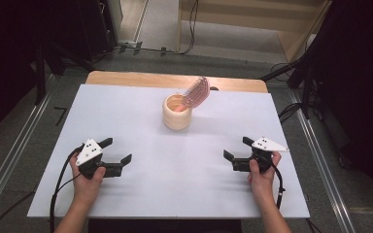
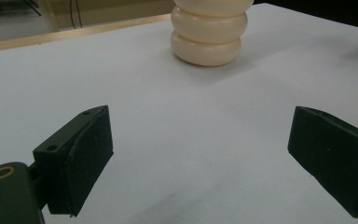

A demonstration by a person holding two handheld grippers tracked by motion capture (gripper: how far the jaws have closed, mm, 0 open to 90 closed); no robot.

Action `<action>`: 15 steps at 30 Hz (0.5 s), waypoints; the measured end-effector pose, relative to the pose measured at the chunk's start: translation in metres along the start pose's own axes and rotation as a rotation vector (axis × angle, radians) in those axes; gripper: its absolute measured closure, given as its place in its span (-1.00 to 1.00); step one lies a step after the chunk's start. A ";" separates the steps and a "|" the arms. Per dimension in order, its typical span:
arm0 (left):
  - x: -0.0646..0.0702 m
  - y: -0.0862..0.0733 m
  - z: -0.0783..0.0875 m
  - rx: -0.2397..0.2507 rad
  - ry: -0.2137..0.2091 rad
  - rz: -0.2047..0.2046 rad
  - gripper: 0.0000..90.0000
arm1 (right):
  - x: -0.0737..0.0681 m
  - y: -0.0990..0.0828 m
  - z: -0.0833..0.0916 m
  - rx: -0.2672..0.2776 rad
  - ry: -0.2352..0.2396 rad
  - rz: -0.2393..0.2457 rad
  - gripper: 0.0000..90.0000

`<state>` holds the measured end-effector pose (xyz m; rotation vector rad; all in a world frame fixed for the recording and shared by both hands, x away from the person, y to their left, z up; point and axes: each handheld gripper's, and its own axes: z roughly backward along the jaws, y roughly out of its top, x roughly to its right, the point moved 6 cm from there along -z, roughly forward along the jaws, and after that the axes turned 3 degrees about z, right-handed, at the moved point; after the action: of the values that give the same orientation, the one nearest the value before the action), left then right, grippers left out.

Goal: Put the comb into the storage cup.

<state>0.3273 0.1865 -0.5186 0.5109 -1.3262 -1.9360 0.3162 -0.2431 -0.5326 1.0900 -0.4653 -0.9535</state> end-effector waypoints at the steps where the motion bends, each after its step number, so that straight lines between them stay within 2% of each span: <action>1: 0.000 0.000 0.000 0.000 -0.001 0.000 -0.85 | 0.001 -0.001 0.001 0.001 -0.002 0.001 -1.00; 10: 0.000 0.000 0.000 0.003 -0.001 -0.001 -0.85 | 0.013 -0.007 0.018 0.010 -0.024 -0.016 -1.00; 15: 0.000 0.000 0.000 0.004 -0.001 -0.001 -0.85 | 0.018 -0.010 0.020 0.038 -0.016 -0.051 -1.00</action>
<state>0.3271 0.1866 -0.5181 0.5124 -1.3309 -1.9352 0.3071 -0.2701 -0.5354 1.1338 -0.4717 -1.0026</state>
